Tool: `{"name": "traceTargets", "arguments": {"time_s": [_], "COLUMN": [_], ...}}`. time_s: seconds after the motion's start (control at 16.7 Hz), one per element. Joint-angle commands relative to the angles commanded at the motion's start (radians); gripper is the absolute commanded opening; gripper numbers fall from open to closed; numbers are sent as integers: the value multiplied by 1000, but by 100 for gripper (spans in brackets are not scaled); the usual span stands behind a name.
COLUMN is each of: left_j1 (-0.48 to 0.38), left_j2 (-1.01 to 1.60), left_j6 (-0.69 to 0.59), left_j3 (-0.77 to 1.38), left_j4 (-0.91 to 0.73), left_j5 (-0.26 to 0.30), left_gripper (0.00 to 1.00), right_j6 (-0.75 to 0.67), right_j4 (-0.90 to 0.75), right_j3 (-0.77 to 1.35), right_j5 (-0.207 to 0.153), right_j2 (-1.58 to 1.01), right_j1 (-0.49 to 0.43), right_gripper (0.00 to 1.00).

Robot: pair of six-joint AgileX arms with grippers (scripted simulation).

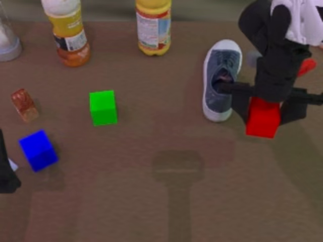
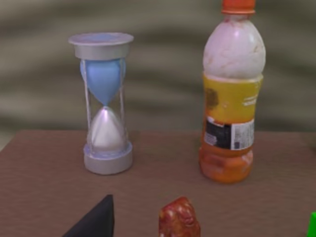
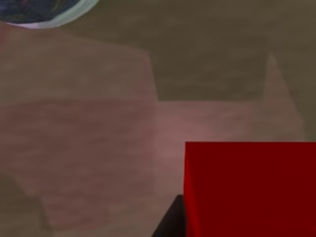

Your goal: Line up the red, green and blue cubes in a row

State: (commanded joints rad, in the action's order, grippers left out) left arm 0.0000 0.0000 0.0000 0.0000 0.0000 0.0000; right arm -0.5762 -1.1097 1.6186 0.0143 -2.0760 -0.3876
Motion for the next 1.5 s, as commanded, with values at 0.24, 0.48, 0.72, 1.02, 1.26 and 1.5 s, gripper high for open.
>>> {"name": "traceTargets", "arguments": {"time_s": [0.24,0.48,0.72,1.02,1.26,1.5], "left_j1": [0,0,0,0,0,0], "left_j2": [0,0,0,0,0,0], "left_j6": [0,0,0,0,0,0], "left_j3": [0,0,0,0,0,0], "left_j4": [0,0,0,0,0,0], "left_j5": [0,0,0,0,0,0], "left_gripper": [100,100,100,100,100,100], "right_j6": [-180,-347,-426,-426,-427,-428], "right_j4": [-105,-196,-233,-227,-114,11], "right_j3": [222,423,517,512,416,311], "right_j5": [3,5,8,7,8,9], "right_j2": [-128,-233,-274,-270,-287,-310], "right_j1": [-250,-495,-595,-594,-593,-597], "right_gripper": [0,0,0,0,0,0]}}
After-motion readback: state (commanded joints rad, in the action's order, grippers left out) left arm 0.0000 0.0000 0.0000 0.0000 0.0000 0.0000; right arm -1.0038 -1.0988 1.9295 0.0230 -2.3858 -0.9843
